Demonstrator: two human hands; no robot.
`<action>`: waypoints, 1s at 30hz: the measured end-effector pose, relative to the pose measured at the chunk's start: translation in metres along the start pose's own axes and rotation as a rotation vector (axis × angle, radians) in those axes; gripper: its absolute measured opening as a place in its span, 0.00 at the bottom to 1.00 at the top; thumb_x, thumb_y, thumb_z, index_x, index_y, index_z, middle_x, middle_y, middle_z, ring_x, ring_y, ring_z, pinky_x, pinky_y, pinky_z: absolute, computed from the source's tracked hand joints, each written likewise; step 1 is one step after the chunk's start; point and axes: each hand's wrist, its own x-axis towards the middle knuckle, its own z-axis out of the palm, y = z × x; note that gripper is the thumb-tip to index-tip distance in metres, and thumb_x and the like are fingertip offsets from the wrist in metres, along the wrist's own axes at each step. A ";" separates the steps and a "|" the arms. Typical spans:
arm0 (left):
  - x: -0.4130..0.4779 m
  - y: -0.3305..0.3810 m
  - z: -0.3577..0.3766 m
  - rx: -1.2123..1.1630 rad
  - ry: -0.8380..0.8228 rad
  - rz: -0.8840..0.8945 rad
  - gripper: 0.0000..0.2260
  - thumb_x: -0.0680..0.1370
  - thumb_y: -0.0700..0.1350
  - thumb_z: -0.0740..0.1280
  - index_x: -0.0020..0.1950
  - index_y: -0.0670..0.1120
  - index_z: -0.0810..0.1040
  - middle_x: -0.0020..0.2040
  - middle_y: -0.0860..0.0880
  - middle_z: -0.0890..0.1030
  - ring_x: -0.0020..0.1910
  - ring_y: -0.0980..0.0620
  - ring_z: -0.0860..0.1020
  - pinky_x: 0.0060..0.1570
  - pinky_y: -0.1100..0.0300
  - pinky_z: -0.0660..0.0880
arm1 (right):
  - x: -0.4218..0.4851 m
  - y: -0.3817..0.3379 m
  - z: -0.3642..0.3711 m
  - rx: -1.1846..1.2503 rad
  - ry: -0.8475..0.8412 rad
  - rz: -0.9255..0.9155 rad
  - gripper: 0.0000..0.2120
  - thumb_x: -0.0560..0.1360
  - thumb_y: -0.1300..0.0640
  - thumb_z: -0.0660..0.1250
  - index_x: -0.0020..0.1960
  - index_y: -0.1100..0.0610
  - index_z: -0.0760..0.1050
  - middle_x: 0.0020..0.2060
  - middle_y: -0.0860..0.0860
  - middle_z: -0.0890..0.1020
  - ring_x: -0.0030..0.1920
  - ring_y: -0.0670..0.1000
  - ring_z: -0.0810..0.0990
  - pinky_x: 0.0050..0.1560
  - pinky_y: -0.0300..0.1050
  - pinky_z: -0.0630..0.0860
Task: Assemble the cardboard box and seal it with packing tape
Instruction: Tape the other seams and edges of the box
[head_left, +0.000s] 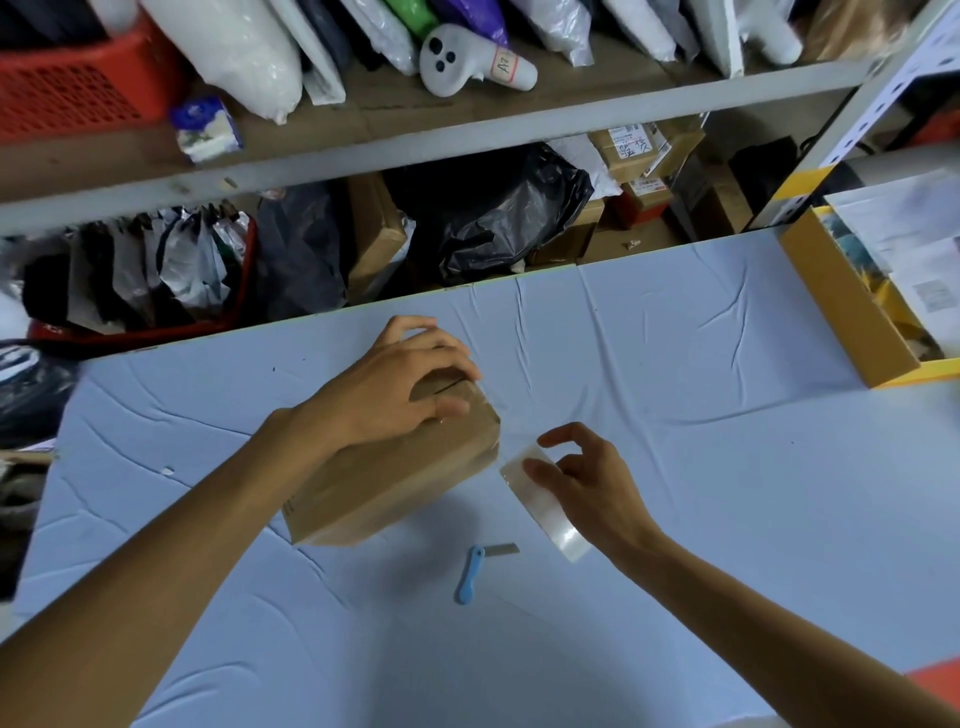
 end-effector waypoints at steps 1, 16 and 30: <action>0.003 0.001 0.001 -0.004 0.007 0.007 0.14 0.74 0.54 0.68 0.60 0.55 0.77 0.65 0.58 0.73 0.71 0.57 0.56 0.68 0.56 0.60 | 0.000 0.002 0.001 0.005 -0.003 0.024 0.12 0.75 0.52 0.68 0.57 0.53 0.73 0.33 0.50 0.82 0.30 0.45 0.77 0.28 0.33 0.69; 0.033 0.009 -0.004 -0.028 -0.183 -0.057 0.04 0.76 0.45 0.68 0.46 0.55 0.80 0.54 0.56 0.72 0.62 0.59 0.60 0.65 0.56 0.64 | 0.003 -0.008 -0.004 0.032 0.011 0.025 0.14 0.74 0.50 0.69 0.56 0.53 0.72 0.38 0.51 0.84 0.35 0.48 0.81 0.32 0.37 0.72; 0.034 0.006 0.000 -0.120 -0.294 0.029 0.14 0.79 0.40 0.64 0.46 0.60 0.81 0.50 0.61 0.77 0.55 0.60 0.71 0.58 0.60 0.68 | 0.000 -0.010 -0.011 0.041 -0.023 0.061 0.12 0.73 0.51 0.70 0.54 0.53 0.75 0.39 0.52 0.85 0.34 0.48 0.80 0.32 0.37 0.69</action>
